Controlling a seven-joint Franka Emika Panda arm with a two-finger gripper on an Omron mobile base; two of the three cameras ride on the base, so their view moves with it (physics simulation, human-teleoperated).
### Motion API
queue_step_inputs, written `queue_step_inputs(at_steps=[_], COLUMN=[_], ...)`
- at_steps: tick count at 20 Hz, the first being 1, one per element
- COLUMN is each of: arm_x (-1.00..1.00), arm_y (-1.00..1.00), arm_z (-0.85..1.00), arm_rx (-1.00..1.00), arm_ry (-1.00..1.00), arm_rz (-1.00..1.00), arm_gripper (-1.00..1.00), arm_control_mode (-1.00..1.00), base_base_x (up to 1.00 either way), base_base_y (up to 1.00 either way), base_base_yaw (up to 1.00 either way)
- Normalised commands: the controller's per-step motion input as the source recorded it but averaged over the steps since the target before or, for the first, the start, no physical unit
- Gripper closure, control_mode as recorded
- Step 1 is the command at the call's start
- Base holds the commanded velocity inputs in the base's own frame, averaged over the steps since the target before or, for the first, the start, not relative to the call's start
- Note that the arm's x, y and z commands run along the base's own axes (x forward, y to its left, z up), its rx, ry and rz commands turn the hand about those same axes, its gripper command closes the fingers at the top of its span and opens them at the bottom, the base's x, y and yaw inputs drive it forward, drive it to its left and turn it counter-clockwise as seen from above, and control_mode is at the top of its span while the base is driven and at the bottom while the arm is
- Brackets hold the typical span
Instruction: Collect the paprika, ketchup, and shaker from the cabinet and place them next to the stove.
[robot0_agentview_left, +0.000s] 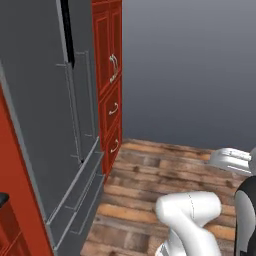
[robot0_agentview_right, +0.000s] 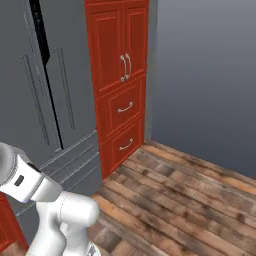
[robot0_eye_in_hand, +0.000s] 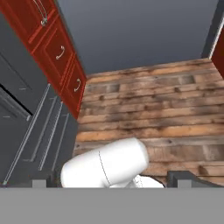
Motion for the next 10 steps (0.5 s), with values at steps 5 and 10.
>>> queue_step_inputs(at_steps=[5, 10], arm_x=[0.0, 0.0], arm_y=[0.0, 0.0], arm_z=[0.0, 0.0], arm_rx=[0.0, 0.0], arm_ry=[0.0, 0.0], arm_rz=[0.0, 0.0], arm_gripper=[-1.0, -1.0], arm_control_mode=[1.0, 1.0], base_base_x=[0.02, 0.0], base_base_y=[0.0, 0.0], base_base_yaw=[-0.74, -0.75])
